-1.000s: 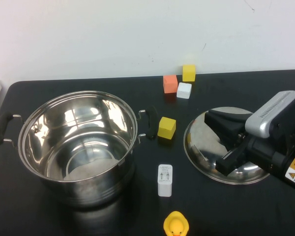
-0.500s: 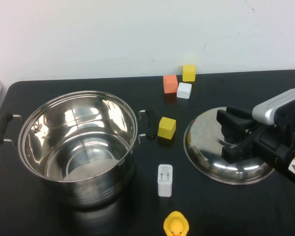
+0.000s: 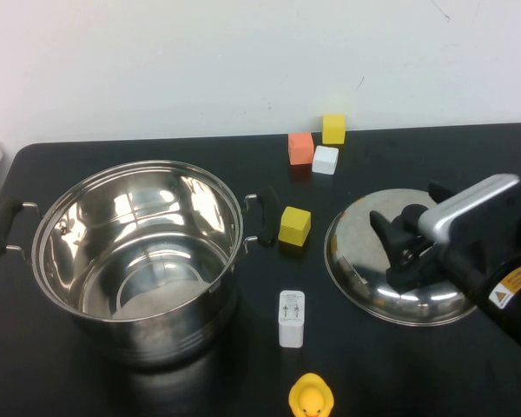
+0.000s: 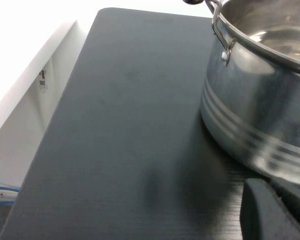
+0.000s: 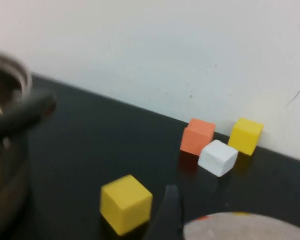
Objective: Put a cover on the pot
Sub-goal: Pick up the pot lid
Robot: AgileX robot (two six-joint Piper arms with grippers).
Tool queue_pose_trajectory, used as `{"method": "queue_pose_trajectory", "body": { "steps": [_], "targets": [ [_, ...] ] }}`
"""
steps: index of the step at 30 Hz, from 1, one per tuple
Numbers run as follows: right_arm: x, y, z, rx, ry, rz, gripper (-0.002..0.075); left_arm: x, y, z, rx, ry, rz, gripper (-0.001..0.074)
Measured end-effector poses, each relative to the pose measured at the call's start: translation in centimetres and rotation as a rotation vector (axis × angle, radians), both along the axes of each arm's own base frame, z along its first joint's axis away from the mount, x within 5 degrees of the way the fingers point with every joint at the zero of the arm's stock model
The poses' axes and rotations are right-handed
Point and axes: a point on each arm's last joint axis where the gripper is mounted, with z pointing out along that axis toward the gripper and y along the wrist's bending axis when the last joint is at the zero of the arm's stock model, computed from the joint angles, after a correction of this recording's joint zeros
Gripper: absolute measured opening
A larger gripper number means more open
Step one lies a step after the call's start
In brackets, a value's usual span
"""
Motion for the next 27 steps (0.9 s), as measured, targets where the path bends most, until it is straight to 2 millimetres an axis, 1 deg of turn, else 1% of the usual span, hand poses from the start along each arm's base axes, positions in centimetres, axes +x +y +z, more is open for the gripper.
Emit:
{"method": "queue_pose_trajectory", "body": {
  "steps": [4,8,13,16,18,22,27],
  "targets": [
    [0.5,0.1,-1.2,-0.041,-0.062,-0.015,0.065,0.0,0.0,0.0,0.0,0.0,0.0,-0.0001],
    [1.0,-0.3,-2.5,-0.039,-0.043,-0.069,0.065,0.0,0.0,0.0,0.0,0.0,0.0,-0.0001],
    [1.9,-2.2,-4.1,-0.04,0.01,-0.165,0.0651,0.0,0.0,0.0,0.0,0.0,0.0,-0.0002],
    [2.5,-3.3,-5.2,0.012,0.066,-0.225,0.0651,0.0,0.0,0.0,0.0,0.0,0.0,-0.0001],
    [2.8,-3.6,-5.8,0.041,0.094,-0.248,0.0651,0.0,0.0,0.0,0.0,0.0,0.0,-0.0001],
    [3.6,-3.3,-7.0,0.051,0.12,-0.246,0.0651,0.0,0.0,0.0,0.0,0.0,0.0,-0.0001],
    [4.9,-2.5,-7.5,0.048,0.106,-0.207,0.0651,0.0,0.0,0.0,0.0,0.0,0.0,-0.0001]
  ]
}}
